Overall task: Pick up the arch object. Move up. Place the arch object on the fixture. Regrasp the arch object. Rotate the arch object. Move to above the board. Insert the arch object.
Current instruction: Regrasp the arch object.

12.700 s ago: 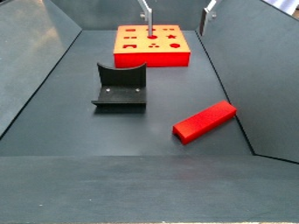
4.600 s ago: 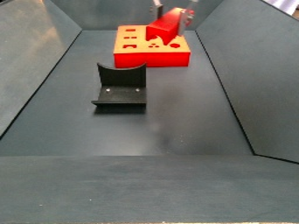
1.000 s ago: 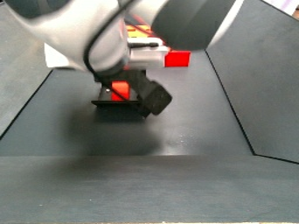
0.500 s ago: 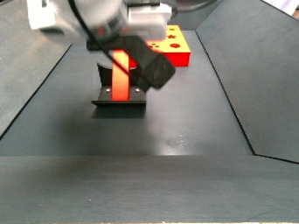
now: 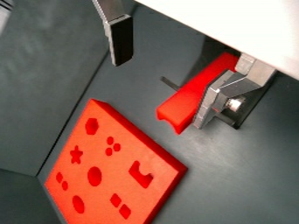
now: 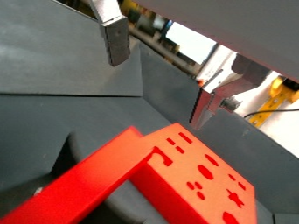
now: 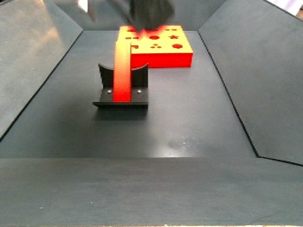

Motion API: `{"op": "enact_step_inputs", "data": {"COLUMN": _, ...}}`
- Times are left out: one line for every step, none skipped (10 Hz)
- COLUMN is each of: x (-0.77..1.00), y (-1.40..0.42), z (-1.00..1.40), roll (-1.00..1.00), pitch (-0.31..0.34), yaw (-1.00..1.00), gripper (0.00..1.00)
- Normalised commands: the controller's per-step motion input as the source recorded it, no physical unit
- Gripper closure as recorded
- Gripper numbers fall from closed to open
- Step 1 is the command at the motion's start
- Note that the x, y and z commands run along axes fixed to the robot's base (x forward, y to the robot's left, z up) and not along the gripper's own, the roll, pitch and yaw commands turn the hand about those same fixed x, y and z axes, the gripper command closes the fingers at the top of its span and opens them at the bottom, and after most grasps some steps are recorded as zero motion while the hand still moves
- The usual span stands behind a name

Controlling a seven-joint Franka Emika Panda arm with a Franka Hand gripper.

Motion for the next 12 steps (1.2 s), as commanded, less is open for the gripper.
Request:
{"op": "enact_step_inputs", "data": {"x": -0.08, "y": -0.89, "z": 0.78, "roll": 1.00, "pitch": 0.033, "yaw": 0.02, "gripper": 0.00}}
{"op": "enact_step_inputs", "data": {"x": -0.07, "y": -0.72, "z": 0.55, "roll": 1.00, "pitch": 0.030, "yaw": 0.02, "gripper": 0.00}}
{"op": "enact_step_inputs", "data": {"x": -0.05, "y": -0.46, "z": 0.22, "roll": 1.00, "pitch": 0.027, "yaw": 0.02, "gripper": 0.00}}
{"op": "enact_step_inputs", "data": {"x": -0.03, "y": -0.27, "z": 0.05, "roll": 1.00, "pitch": 0.023, "yaw": 0.02, "gripper": 0.00}}
{"op": "enact_step_inputs", "data": {"x": -0.02, "y": -0.08, "z": 0.04, "roll": 1.00, "pitch": 0.022, "yaw": 0.02, "gripper": 0.00}}
{"op": "enact_step_inputs", "data": {"x": -0.03, "y": -0.02, "z": 0.05, "roll": 1.00, "pitch": 0.019, "yaw": 0.02, "gripper": 0.00}}
{"op": "enact_step_inputs", "data": {"x": -0.02, "y": -0.03, "z": 0.02, "roll": 1.00, "pitch": 0.015, "yaw": 0.02, "gripper": 0.00}}
{"op": "enact_step_inputs", "data": {"x": -0.01, "y": -0.02, "z": 0.01, "roll": 1.00, "pitch": 0.013, "yaw": 0.02, "gripper": 0.00}}
{"op": "enact_step_inputs", "data": {"x": 0.00, "y": -0.02, "z": 0.01, "roll": 1.00, "pitch": 0.010, "yaw": 0.02, "gripper": 0.00}}
{"op": "enact_step_inputs", "data": {"x": 0.00, "y": -0.02, "z": 0.01, "roll": 1.00, "pitch": 0.006, "yaw": 0.02, "gripper": 0.00}}
{"op": "enact_step_inputs", "data": {"x": 0.00, "y": -0.02, "z": 0.01, "roll": 1.00, "pitch": 0.006, "yaw": 0.02, "gripper": 0.00}}
{"op": "enact_step_inputs", "data": {"x": 0.00, "y": -0.02, "z": 0.01, "roll": 1.00, "pitch": 0.008, "yaw": 0.03, "gripper": 0.00}}
